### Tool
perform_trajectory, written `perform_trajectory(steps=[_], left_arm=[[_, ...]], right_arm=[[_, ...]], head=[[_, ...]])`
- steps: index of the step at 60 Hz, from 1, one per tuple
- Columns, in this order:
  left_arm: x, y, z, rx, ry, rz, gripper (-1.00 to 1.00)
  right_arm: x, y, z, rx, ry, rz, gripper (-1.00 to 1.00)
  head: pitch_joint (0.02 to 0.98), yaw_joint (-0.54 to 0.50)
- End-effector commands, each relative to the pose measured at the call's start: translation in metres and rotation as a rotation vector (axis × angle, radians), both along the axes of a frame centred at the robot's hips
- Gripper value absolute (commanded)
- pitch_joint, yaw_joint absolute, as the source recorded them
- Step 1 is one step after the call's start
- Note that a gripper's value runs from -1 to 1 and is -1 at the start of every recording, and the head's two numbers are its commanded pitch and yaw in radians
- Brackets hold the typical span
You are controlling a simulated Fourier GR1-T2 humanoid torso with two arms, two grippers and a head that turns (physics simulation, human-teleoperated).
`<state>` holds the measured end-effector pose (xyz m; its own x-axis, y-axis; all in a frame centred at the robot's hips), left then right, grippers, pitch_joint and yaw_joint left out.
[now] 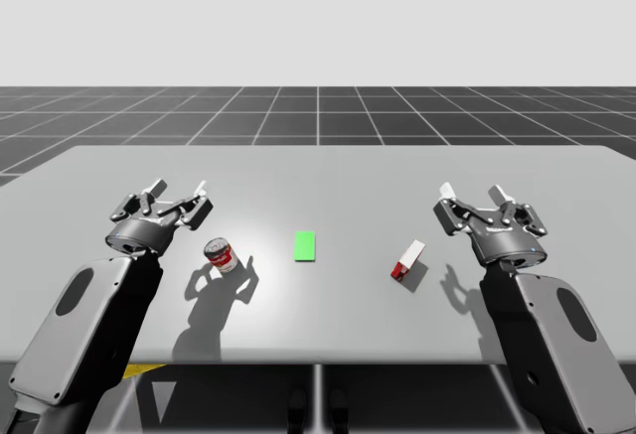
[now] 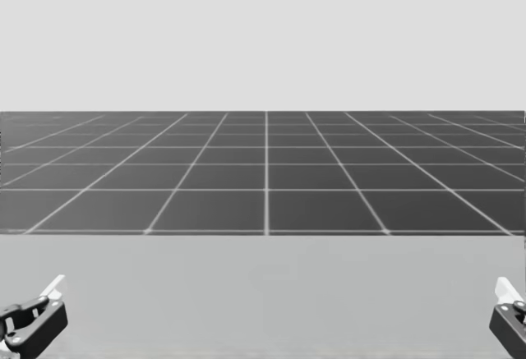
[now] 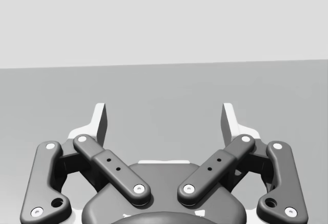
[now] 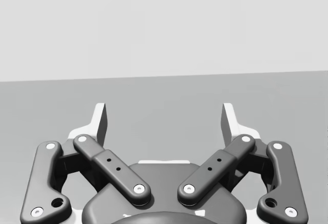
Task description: Look at the card. If it is red, pick the object on the left. If it is green, pick the object on the right.
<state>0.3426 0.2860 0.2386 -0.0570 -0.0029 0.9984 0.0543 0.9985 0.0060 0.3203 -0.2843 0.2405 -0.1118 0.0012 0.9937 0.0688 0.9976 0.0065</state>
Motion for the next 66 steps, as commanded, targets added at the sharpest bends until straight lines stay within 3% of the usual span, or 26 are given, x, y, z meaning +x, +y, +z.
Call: perform_trajectory(steps=[1, 17, 34, 55, 66], left_arm=[[0.0000, 0.0010, 0.0004, 0.001, -0.002, 0.001, -1.00], [0.0009, 0.0012, 0.0002, 0.011, -0.004, -0.003, -1.00], [0.0014, 0.0016, 0.0002, 0.011, -0.004, -0.003, -1.00], [0.0016, 0.0017, 0.0016, 0.011, -0.009, -0.011, -1.00], [0.0016, 0.0017, 0.0016, 0.011, -0.009, -0.011, -1.00]], right_arm=[[0.0000, 0.0000, 0.0001, -0.010, 0.004, -0.013, -1.00], [-0.0010, 0.0001, 0.0022, -0.012, 0.001, -0.015, -1.00], [-0.0009, 0.0011, 0.0030, -0.011, 0.002, -0.016, -1.00], [-0.0008, 0.0032, 0.0025, -0.014, 0.004, -0.014, -1.00], [-0.0024, 0.0025, 0.0029, -0.016, 0.005, -0.011, -1.00]], head=[[0.374, 0.02], [0.642, 0.02], [0.830, 0.05], [0.849, 0.05], [0.848, -0.03]])
